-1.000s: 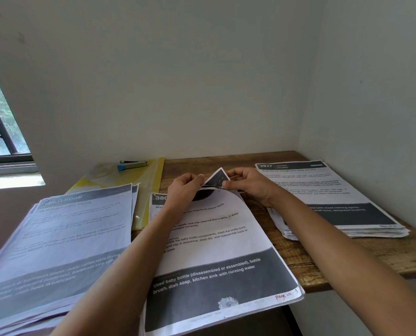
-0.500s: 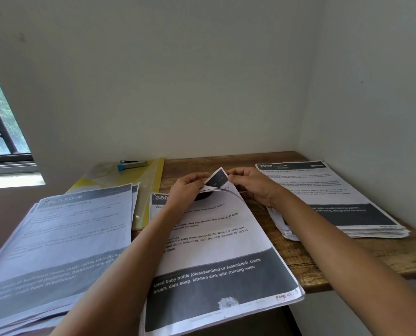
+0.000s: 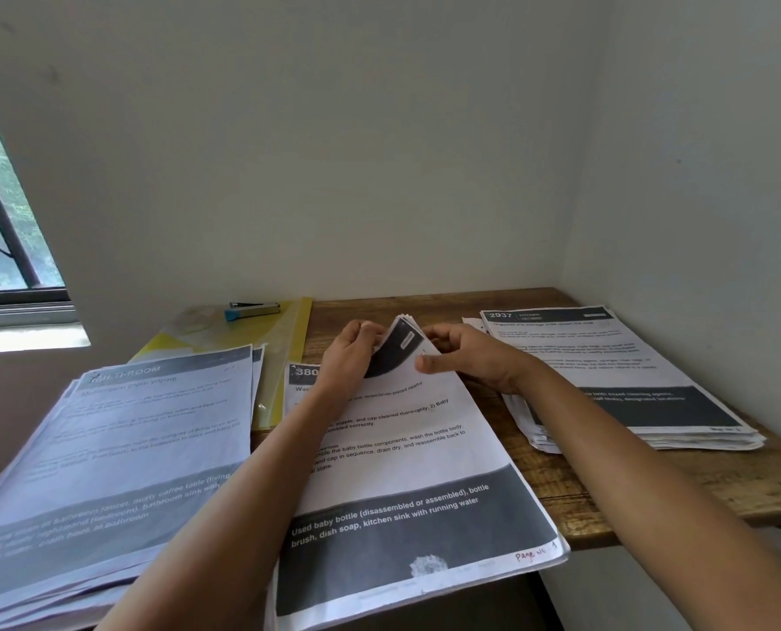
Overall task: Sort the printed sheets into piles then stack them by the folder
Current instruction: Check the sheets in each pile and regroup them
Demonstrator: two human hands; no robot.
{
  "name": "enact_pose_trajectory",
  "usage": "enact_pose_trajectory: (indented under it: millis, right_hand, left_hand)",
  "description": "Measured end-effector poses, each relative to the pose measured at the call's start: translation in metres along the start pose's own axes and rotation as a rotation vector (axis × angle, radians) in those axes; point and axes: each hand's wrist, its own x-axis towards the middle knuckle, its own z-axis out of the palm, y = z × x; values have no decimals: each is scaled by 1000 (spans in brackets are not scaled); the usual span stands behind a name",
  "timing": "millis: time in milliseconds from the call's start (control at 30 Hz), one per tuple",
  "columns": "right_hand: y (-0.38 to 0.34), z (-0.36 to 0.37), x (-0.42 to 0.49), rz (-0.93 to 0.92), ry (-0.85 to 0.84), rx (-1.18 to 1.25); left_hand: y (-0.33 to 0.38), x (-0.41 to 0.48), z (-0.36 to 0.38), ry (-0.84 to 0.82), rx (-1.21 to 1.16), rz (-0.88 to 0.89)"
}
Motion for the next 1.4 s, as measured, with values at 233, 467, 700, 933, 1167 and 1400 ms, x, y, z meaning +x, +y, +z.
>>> enact_pose_trajectory:
  millis: [233, 467, 700, 933, 1167, 1400]
  right_hand:
    - [10, 5, 8, -2, 175, -44]
    - [-13, -3, -5, -72, 470, 240]
    - [-53, -12, -19, -225, 634, 332]
    - [-114, -11, -30, -671, 645, 179]
    - [-94, 7, -36, -490, 591, -13]
    - [-72, 20, -33, -363, 632, -32]
  left_hand:
    - [2, 1, -2, -5, 59, 1]
    - [25, -9, -29, 292, 352, 113]
    - [56, -28, -52, -40, -268, 20]
    - [132, -33, -74, 60, -355, 384]
    - [129, -53, -77, 139, -337, 455]
    - [89, -68, -63, 111, -205, 296]
